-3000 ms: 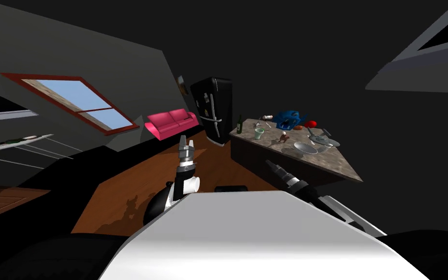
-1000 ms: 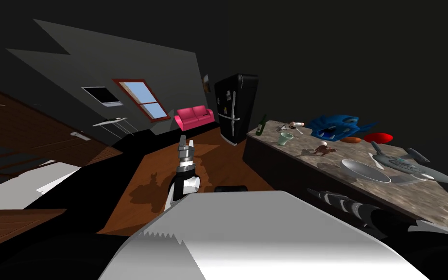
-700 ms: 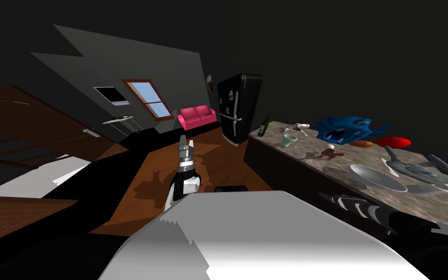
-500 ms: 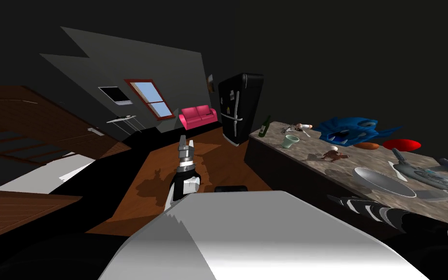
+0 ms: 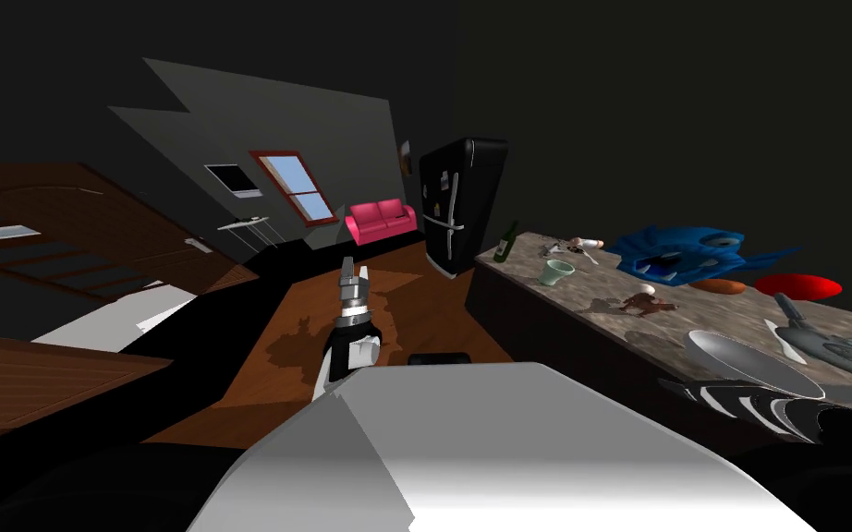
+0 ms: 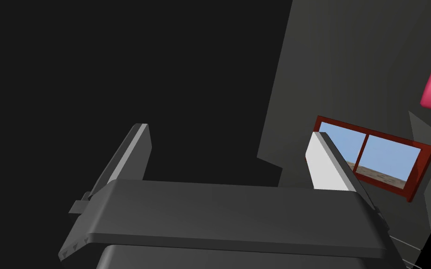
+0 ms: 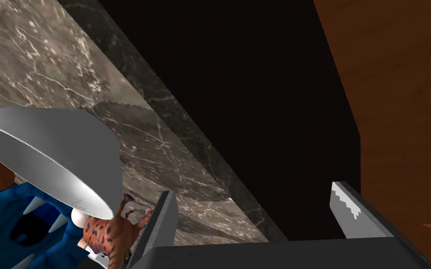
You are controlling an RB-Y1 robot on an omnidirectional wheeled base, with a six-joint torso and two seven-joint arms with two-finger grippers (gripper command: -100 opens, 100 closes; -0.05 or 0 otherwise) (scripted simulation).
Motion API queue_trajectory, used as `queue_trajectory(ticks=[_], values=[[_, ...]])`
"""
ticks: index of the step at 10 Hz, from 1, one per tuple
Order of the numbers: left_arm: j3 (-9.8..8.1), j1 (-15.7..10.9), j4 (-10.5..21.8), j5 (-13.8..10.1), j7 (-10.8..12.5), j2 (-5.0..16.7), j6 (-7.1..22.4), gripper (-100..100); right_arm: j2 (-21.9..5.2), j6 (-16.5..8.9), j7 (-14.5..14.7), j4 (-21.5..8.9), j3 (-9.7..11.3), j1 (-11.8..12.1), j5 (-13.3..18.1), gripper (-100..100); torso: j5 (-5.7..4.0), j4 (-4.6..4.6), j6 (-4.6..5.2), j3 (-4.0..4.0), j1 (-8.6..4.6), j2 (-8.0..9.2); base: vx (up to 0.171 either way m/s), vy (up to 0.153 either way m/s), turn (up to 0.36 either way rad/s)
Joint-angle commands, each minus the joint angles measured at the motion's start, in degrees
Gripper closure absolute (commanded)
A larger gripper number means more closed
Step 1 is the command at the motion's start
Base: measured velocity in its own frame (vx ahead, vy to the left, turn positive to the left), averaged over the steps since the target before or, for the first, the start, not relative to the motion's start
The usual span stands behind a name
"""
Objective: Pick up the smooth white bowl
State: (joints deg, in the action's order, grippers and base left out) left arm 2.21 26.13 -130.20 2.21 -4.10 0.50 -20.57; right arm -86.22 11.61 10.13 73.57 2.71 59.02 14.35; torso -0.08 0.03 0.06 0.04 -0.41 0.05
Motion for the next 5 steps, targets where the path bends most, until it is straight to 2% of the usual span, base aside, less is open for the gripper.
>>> queue_trajectory(ticks=[1, 2, 4, 5], values=[[0.00, 0.0, 0.0, 0.0, 0.0, 0.0, 0.0, 0, -2.7, -0.2, 1.1, -2.4, 0.7, 0.6, 0.1, -100, 0.00, 0.00, 0.00, 0.00, 0.00, 0.00, 0.012, -0.114, 0.114], [0.00, 0.0, 0.0, 0.0, 0.0, 0.0, 0.0, 0, -2.7, -0.2, 1.1, -2.4, 0.7, 0.6, 0.1, -100, -0.04, 0.00, 0.00, 0.00, -0.12, 0.01, 0.023, -0.096, 0.064], [0.00, 0.0, 0.0, 0.0, 0.0, 0.0, 0.0, 0, -5.1, -0.2, 2.6, -4.3, 1.4, 1.8, 0.2, -100, -0.04, -0.01, 0.00, -0.03, -0.06, -0.05, 0.037, -0.098, 0.085], [0.00, 0.0, 0.0, 0.0, 0.0, 0.0, 0.0, 0, -5.9, -0.1, 3.2, -4.9, 1.8, 2.3, 0.2, -100, -0.05, -0.02, 0.00, -0.06, -0.14, -0.11, 0.035, -0.154, 0.087]])
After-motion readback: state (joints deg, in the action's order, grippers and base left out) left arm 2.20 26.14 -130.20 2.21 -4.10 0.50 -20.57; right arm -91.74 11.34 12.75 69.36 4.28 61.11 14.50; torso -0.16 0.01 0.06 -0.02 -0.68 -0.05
